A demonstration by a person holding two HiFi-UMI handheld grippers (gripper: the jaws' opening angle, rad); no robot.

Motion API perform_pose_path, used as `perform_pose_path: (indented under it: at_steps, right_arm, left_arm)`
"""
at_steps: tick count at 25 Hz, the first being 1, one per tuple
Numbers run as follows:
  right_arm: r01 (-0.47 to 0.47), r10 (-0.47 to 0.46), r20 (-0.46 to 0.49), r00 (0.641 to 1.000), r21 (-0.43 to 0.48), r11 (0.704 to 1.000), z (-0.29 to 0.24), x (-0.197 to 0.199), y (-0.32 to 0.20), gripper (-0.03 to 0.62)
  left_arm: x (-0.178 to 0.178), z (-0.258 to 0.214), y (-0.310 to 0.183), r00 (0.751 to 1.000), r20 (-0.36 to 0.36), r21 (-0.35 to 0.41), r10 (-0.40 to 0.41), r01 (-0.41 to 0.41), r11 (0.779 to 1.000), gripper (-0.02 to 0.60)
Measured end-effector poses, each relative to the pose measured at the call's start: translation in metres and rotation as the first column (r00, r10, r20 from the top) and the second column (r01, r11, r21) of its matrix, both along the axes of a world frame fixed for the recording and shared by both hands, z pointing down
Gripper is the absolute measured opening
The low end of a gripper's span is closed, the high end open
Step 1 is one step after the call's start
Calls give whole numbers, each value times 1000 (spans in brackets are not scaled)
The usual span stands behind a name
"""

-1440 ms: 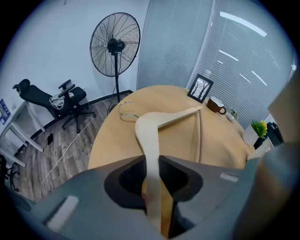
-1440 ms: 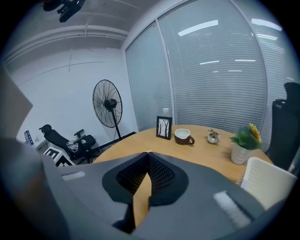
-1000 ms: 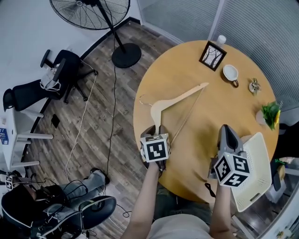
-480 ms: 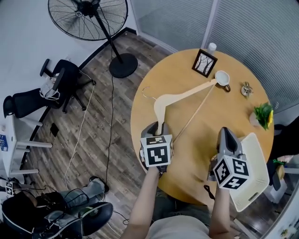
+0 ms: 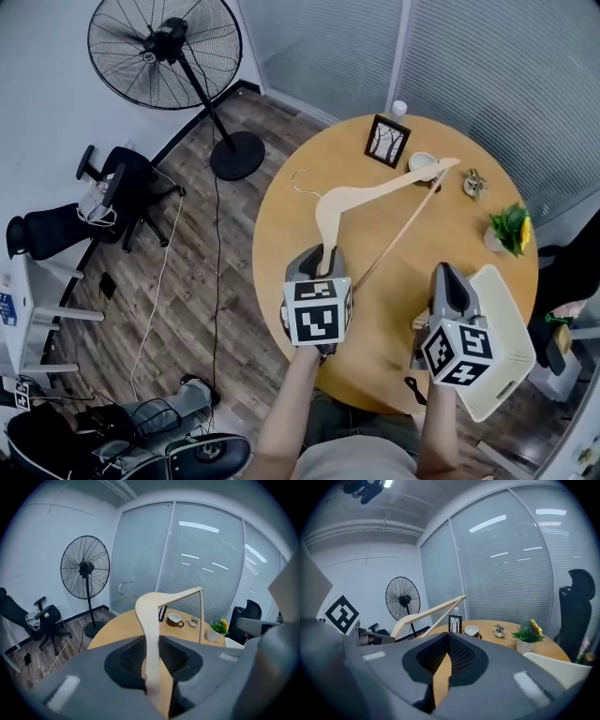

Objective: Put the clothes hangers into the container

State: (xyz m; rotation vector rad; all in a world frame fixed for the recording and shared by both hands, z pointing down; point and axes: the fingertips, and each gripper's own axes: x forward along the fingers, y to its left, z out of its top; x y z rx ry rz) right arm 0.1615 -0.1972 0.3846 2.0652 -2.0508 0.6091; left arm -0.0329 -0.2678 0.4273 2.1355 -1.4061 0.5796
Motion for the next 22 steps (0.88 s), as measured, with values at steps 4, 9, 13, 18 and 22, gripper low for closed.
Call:
perform_pose_path:
  at_steps: [4,9,13,18,22]
  right_arm:
    - [-37,37,1,999,23,999,-10,12,10,26]
    - [-97,98,-2,995,46,994,-20,35,26,25]
    - [-142,142,-7,990,57,988,-26,52,42,25]
    - [-205,207,-15,978,71,976,-32,76,67,25]
    - [-263,266,-21,964,83,961,-38,97,90,25]
  left_arm:
    - [21,-16,3,999,-8,29,53,-53,998,94]
    - [53,-25,11,992,-16,44,121,-121,992,94]
    - [78,-32,21,983,-17,60,184,-183,981,94]
    - [109,-37,37,966,-11,71,257,-255,964,94]
    - [132,-44,50,952,-14,84,307,-305,949,94]
